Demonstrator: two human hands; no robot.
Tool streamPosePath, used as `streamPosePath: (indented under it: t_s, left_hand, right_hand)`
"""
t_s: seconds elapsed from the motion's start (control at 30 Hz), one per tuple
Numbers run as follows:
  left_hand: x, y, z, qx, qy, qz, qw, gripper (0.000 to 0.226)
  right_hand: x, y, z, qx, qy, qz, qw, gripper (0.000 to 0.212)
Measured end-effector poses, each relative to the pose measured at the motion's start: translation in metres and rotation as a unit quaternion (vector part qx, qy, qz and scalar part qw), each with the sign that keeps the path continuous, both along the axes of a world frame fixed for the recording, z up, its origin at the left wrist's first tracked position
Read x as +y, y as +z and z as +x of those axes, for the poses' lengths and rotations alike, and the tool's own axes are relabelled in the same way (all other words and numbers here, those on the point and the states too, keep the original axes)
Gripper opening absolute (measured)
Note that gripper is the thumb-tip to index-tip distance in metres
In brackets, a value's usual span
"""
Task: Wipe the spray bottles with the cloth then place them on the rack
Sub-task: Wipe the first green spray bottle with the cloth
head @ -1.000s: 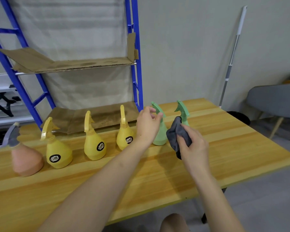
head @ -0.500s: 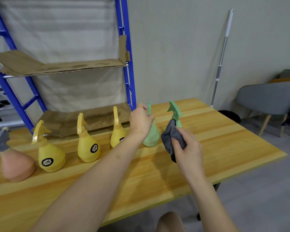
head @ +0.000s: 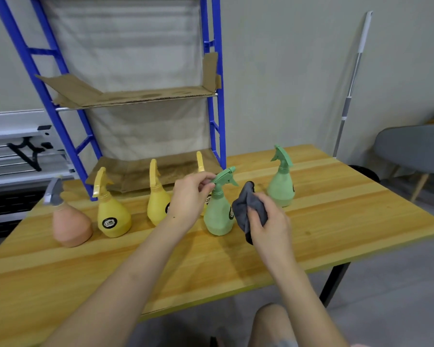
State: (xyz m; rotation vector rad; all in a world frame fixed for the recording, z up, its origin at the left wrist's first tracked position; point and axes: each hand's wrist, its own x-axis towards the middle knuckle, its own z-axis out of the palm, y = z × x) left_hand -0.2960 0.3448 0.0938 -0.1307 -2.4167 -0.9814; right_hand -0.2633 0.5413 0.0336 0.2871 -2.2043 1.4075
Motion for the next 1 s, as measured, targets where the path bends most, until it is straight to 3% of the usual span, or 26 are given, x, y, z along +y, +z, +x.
streamPosePath:
  t_s: [0.33, 0.6, 0.7, 1.0]
  left_hand:
    - [-0.046, -0.006, 0.042, 0.009, -0.013, -0.031, 0.999, 0.027]
    - [-0.051, -0.015, 0.048, 0.01, -0.031, -0.038, 0.999, 0.037]
    - [-0.052, -0.016, 0.051, 0.014, -0.044, -0.031, 0.998, 0.041]
    - [-0.055, -0.024, 0.049, -0.002, -0.015, -0.029, 0.999, 0.044]
  right_hand:
    - [-0.056, -0.009, 0.022, 0.064, 0.035, 0.044, 0.996, 0.041]
    - [-0.075, -0.004, 0.011, 0.134, -0.005, 0.019, 0.991, 0.047]
    - [-0.082, 0.001, 0.003, 0.163, 0.01, 0.065, 0.985, 0.045]
    - [-0.092, -0.014, -0.001, 0.131, 0.063, 0.094, 0.985, 0.047]
